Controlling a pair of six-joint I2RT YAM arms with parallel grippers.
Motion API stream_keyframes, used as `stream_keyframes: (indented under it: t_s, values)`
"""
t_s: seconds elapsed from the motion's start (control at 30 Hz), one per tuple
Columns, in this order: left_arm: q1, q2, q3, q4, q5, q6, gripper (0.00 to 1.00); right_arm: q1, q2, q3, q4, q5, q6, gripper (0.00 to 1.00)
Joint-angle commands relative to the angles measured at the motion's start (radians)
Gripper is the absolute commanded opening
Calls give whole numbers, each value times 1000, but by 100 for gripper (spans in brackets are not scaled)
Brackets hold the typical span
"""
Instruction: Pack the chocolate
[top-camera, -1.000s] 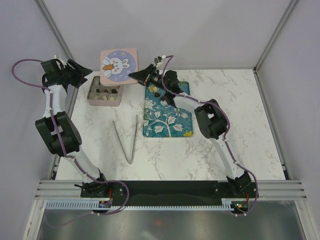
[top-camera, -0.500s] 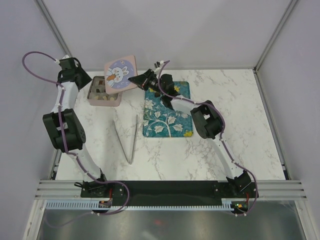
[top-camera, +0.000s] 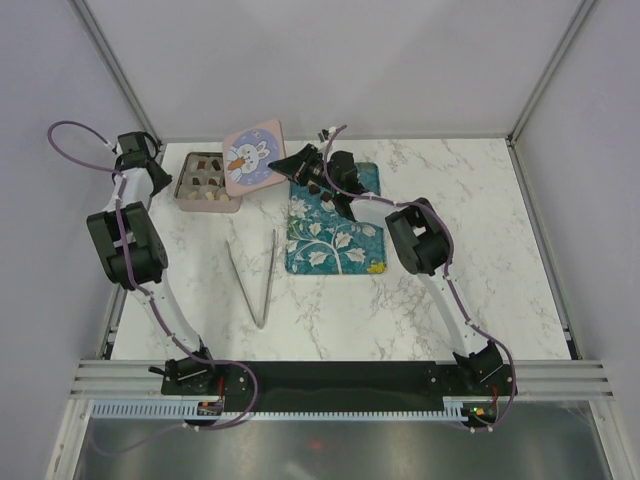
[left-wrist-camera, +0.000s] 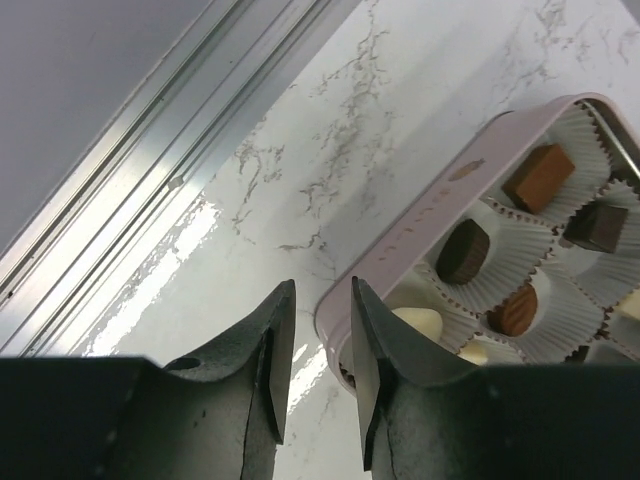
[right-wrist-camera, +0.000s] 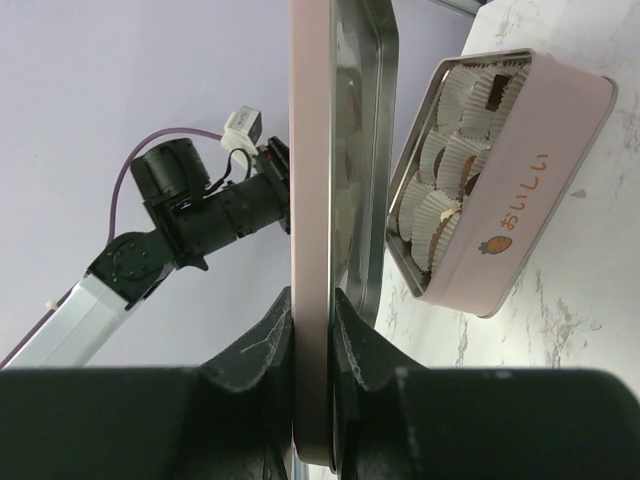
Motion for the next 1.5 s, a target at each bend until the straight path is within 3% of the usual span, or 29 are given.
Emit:
stream_keyframes:
  t_s: [0.0, 0.33, 0.7, 1.1, 1.3, 1.47]
  values:
    - [11, 20, 60, 10, -26, 32, 35, 2, -92, -4, 92, -20, -33, 0]
    - [15, 114, 94, 20, 178, -6, 32, 5, -42, 52, 89, 22, -21, 0]
    - [6, 103, -7, 42, 264, -75, 30, 61, 132, 314, 4, 56, 7, 0]
    - [0, 0, -104, 42, 306, -108, 29, 121, 238, 419, 1, 157, 88, 0]
    - [5, -73, -128, 30, 273, -120, 43, 142, 279, 460, -26, 192, 115, 0]
    - [23, -108, -148, 37, 325, -117, 48, 137, 294, 465, -23, 204, 142, 0]
